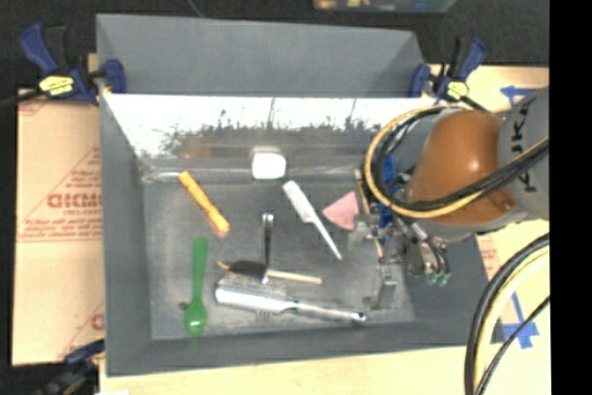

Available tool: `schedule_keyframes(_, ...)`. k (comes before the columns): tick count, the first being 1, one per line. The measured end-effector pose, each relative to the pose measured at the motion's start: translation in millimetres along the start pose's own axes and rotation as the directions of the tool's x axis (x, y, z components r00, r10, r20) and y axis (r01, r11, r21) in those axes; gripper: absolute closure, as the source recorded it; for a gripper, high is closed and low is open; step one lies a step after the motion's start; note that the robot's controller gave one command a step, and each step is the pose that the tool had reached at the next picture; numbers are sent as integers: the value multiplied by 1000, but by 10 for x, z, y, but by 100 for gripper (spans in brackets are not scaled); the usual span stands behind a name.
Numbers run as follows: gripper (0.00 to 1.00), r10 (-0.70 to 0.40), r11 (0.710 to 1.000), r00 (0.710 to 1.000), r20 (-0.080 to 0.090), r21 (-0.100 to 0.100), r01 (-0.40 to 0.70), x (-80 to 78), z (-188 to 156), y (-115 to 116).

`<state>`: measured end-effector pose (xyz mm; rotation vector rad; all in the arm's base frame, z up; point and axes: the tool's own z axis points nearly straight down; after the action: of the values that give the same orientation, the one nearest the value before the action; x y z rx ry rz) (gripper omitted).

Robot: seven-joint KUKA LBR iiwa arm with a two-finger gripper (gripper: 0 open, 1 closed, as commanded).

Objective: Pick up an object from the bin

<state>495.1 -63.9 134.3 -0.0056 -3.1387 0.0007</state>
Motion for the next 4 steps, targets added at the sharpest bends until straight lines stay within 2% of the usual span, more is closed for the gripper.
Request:
schedule_keyframes(1,0,-4,1000,1000,5,1,4,-17,-21,1)
schedule_keyframes(2,0,90,996,996,10,-2,-90,-760,629,680)
schedule_keyframes(3,0,59,998,998,10,1,-59,131,127,1178)
schedule_keyframes(4,0,178,984,984,16,0,-178,-295,342,708)
